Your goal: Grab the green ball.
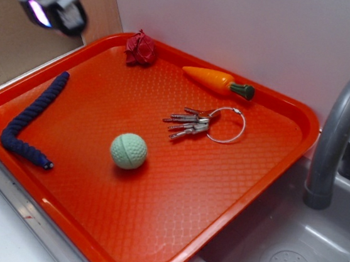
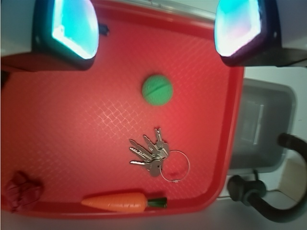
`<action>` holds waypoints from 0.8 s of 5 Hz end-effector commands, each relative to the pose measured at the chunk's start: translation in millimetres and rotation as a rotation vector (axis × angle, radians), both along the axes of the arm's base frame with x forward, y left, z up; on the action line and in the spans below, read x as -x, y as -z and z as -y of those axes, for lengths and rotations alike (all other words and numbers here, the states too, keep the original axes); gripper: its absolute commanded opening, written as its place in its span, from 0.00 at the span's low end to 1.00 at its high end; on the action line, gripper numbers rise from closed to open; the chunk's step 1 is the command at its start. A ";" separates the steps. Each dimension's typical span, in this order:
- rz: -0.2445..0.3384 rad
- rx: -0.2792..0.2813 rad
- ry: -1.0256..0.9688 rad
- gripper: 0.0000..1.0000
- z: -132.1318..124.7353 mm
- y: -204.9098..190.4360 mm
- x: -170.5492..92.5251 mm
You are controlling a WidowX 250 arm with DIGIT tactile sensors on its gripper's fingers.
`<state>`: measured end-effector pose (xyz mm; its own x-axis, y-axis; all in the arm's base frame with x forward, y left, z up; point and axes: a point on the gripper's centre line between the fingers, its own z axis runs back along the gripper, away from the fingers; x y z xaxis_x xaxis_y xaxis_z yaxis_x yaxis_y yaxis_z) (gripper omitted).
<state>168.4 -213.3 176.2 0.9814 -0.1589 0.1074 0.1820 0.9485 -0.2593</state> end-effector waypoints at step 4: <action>-0.209 -0.053 0.157 1.00 46.6 101.3 -15.3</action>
<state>181.0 -254.6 57.9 0.9430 -0.2970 -0.1501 0.2588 0.9381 -0.2303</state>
